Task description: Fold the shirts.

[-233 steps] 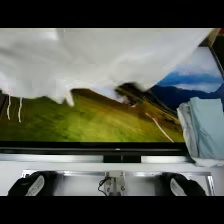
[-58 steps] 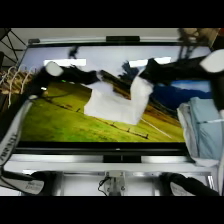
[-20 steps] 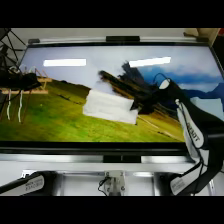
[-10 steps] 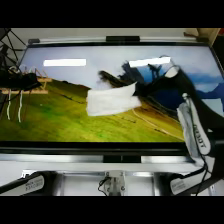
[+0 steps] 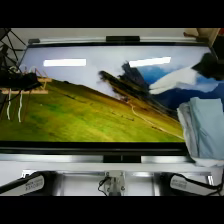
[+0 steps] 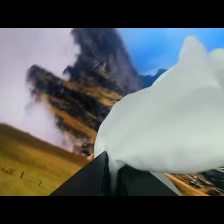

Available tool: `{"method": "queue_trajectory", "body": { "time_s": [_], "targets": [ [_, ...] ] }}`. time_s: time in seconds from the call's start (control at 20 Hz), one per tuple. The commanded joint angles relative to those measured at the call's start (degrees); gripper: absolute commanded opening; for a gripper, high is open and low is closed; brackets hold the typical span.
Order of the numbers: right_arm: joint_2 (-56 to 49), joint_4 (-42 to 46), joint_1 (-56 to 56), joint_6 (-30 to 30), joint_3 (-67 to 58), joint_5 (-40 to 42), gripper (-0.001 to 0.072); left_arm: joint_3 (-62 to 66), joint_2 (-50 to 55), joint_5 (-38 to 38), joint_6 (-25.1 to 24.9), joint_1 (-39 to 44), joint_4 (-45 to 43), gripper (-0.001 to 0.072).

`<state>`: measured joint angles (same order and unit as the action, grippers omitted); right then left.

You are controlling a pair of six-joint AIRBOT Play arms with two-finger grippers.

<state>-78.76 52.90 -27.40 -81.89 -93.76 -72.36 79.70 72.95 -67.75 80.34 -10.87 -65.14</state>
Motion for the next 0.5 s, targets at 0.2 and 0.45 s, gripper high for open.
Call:
{"method": "queue_trajectory", "body": {
  "time_s": [0.2,0.45],
  "targets": [
    [8.04,12.22,-19.56,-2.64,-0.22,-7.5,0.0063,-0.02,-0.02,0.17,-0.7,1.88,0.85,0.0034],
    [10.01,16.26,-24.48,-3.45,-0.2,-26.23,0.0064,-0.02,-0.02,1.68,-1.33,3.69,0.83,0.0034]
  ]
}}
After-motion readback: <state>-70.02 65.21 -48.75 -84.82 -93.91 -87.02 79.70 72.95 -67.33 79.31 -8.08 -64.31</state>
